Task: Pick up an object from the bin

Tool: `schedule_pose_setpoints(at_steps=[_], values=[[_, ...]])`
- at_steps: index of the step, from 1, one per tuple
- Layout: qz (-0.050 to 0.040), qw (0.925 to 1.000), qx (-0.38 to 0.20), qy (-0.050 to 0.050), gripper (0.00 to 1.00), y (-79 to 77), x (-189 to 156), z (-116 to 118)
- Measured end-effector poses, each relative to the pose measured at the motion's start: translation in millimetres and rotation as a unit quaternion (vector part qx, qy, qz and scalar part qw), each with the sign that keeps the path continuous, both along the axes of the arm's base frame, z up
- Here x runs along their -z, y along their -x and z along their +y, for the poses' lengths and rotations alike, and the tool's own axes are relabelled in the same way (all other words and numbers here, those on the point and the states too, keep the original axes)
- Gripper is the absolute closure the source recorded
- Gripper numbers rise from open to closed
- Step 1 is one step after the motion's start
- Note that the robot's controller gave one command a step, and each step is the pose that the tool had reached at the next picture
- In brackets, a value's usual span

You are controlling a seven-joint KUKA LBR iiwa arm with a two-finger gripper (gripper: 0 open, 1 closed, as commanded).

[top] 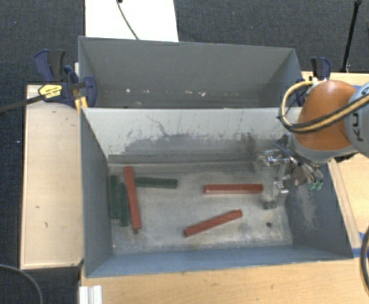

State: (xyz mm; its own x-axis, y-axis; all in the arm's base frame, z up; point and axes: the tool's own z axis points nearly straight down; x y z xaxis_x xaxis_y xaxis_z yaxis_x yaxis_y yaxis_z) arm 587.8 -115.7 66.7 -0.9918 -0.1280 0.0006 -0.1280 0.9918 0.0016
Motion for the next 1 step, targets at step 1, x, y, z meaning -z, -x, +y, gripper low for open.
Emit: schedule_pose_setpoints(at_steps=[1], values=[[-0.0026, 1.0000, -0.002, 0.001, 1.00, -1.0, -4.4, -1.5]])
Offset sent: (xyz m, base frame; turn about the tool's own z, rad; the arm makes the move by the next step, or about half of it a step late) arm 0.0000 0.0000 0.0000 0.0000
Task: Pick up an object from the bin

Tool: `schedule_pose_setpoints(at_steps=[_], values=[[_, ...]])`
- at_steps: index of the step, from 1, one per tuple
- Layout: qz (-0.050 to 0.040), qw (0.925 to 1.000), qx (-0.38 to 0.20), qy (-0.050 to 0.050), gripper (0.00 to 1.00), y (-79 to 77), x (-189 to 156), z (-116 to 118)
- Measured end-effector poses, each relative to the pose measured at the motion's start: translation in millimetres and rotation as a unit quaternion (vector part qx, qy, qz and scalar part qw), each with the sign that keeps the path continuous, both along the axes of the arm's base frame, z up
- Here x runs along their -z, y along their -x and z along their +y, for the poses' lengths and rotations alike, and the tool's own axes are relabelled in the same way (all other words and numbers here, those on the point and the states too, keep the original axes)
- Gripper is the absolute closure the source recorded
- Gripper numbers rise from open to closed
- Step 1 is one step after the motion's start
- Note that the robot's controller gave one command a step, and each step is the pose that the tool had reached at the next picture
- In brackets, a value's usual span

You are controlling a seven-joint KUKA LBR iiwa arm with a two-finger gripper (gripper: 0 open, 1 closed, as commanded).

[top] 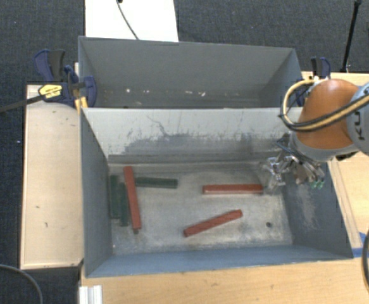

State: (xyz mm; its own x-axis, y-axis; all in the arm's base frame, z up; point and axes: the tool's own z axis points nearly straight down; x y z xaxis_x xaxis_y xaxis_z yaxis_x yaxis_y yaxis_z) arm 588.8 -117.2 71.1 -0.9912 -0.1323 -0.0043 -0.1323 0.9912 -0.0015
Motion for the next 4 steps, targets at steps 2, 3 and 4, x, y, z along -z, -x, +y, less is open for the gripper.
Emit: schedule_pose_setpoints(at_steps=[2, 3, 4], values=[[0.0000, 1.0000, -0.002, 0.000, 1.00, 0.0, 0.0, 0.0], [0.0000, 1.0000, -0.003, 0.000, 1.00, 0.0, 0.1, 0.0], [0.0000, 1.0000, -0.004, 0.000, 1.00, 0.0, 0.1, -0.1]])
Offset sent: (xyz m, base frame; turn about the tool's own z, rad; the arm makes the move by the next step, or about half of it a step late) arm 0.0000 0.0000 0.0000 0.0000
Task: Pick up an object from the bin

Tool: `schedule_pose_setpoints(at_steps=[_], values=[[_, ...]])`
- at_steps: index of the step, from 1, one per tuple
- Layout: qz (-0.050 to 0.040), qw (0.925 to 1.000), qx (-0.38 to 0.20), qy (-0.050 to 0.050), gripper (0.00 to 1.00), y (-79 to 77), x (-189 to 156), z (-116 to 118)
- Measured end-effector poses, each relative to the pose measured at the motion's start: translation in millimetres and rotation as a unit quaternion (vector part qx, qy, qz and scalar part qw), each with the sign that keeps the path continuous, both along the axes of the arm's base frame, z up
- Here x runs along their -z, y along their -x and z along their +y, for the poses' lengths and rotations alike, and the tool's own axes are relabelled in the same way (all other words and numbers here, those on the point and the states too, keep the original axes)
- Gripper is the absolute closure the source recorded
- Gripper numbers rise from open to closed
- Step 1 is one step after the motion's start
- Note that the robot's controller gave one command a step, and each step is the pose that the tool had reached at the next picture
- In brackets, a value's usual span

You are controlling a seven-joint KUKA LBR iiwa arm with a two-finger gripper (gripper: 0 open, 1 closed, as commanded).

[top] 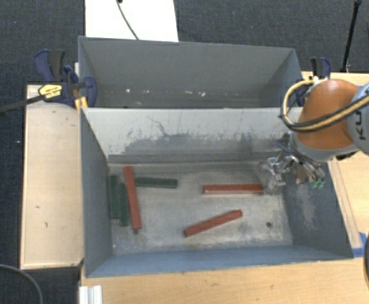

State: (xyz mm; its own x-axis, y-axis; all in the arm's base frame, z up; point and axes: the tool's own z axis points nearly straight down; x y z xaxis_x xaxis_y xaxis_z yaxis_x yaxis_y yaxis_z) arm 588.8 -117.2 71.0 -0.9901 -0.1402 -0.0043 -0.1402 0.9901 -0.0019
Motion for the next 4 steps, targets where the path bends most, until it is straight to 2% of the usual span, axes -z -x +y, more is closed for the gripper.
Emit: schedule_pose_setpoints(at_steps=[3, 4], values=[[-0.0001, 1.0000, -0.003, 0.000, 1.00, 0.0, 0.0, 0.1], [-0.0045, 0.9999, -0.015, 0.000, 1.00, 9.3, -218.7, 24.3]])
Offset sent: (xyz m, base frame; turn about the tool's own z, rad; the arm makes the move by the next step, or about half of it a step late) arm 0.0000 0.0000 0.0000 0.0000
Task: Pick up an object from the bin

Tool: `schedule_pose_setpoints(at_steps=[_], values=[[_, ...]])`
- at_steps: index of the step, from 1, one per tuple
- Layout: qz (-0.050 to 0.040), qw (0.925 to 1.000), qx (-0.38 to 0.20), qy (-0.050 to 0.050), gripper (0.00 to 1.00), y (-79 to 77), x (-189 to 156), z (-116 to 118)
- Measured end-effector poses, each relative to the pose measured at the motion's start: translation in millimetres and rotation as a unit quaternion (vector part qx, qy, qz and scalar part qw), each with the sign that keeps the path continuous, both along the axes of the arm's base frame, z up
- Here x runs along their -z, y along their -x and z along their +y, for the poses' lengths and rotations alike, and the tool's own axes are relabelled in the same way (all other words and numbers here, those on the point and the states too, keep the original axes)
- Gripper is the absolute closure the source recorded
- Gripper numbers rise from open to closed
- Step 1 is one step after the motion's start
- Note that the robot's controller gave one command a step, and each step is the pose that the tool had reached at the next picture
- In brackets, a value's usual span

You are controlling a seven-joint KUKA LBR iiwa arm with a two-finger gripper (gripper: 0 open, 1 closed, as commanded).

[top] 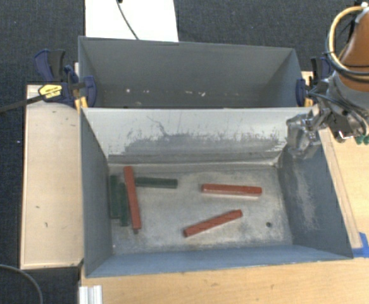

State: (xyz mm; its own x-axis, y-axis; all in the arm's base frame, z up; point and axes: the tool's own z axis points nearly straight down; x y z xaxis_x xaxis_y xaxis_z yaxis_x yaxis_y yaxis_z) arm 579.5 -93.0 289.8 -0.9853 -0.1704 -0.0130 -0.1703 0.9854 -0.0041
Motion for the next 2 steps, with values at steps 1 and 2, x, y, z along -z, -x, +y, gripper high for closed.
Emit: schedule_pose_setpoints(at_steps=[1, 2], values=[[0.0044, 1.0000, 0.001, -0.001, 0.00, 1.3, 5.0, 0.1], [0.0071, 0.9830, -0.184, -0.001, 0.00, 5.0, 114.4, 76.3]])
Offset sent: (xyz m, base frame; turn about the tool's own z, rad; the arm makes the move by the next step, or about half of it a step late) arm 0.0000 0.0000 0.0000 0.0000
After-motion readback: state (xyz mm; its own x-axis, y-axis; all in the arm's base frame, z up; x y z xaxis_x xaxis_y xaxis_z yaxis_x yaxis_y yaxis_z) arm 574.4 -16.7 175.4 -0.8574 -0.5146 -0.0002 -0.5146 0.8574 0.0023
